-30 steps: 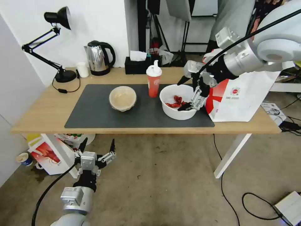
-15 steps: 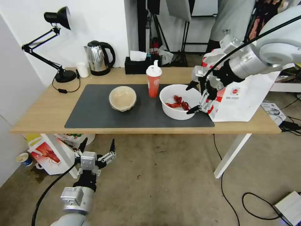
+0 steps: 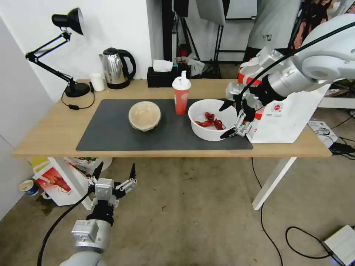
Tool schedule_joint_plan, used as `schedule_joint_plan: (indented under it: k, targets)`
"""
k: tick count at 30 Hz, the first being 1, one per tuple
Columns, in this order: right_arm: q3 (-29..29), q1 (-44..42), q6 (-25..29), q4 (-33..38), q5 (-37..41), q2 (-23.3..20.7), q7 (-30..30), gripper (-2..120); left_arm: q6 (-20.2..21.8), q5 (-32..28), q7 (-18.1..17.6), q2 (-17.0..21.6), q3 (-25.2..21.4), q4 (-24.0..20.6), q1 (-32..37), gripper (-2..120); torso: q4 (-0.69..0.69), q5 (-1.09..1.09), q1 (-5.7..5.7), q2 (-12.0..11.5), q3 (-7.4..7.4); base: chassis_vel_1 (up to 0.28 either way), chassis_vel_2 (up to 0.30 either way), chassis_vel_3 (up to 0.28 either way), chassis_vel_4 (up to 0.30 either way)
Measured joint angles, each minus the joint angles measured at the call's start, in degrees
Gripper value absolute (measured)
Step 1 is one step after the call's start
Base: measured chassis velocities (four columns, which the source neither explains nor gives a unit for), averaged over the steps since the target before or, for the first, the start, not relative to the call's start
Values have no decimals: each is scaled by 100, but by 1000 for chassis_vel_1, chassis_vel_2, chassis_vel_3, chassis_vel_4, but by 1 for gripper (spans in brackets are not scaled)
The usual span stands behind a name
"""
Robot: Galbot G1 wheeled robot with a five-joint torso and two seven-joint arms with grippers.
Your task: Pick up the trash from the table and place it into the takeout bag.
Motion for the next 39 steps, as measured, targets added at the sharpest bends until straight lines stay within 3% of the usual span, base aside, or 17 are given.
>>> schedule_joint_plan:
  k: [39]
  targets:
    - [272, -580, -84, -610, -97, -284, -170, 100, 0, 0, 0, 0, 0, 0, 0, 100, 0, 0, 0, 0, 0, 0, 0, 0, 0]
